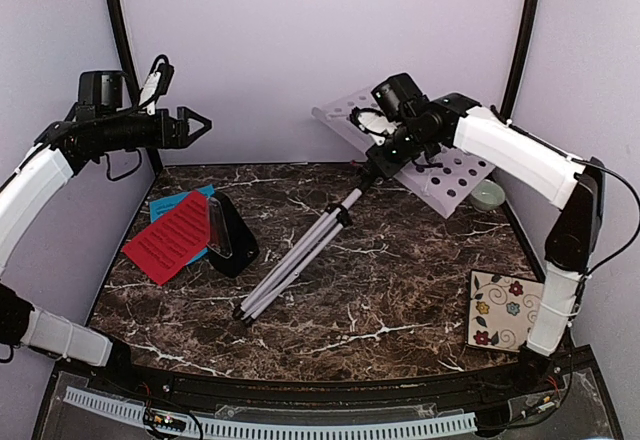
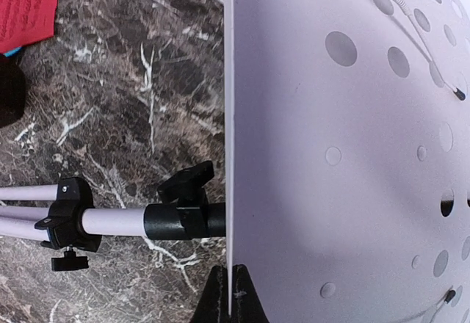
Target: Set up the instrument practice props
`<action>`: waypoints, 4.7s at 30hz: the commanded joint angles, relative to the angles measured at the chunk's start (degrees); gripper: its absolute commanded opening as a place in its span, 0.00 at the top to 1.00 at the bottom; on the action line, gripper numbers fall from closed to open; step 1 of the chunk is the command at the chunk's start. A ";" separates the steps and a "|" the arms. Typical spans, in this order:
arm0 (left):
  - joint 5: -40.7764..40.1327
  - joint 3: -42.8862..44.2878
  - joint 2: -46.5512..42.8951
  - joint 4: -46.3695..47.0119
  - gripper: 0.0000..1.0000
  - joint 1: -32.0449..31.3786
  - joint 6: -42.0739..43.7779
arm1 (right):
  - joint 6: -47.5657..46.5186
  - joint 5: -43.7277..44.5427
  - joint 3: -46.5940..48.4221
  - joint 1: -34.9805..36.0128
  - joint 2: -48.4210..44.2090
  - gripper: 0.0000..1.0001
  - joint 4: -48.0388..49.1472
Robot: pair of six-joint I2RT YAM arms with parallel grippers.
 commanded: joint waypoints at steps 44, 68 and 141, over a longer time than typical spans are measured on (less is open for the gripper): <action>-19.34 -20.94 7.92 39.96 0.53 -32.34 10.74 | -55.50 29.49 -5.74 31.28 -26.46 1.00 59.75; -18.43 -21.15 16.05 51.38 0.78 -35.21 30.58 | -56.35 27.17 -6.44 32.03 -28.31 1.00 59.12; -28.08 -29.43 27.36 70.72 0.58 -35.20 35.51 | -5.47 10.96 -51.94 41.69 -43.37 0.00 58.45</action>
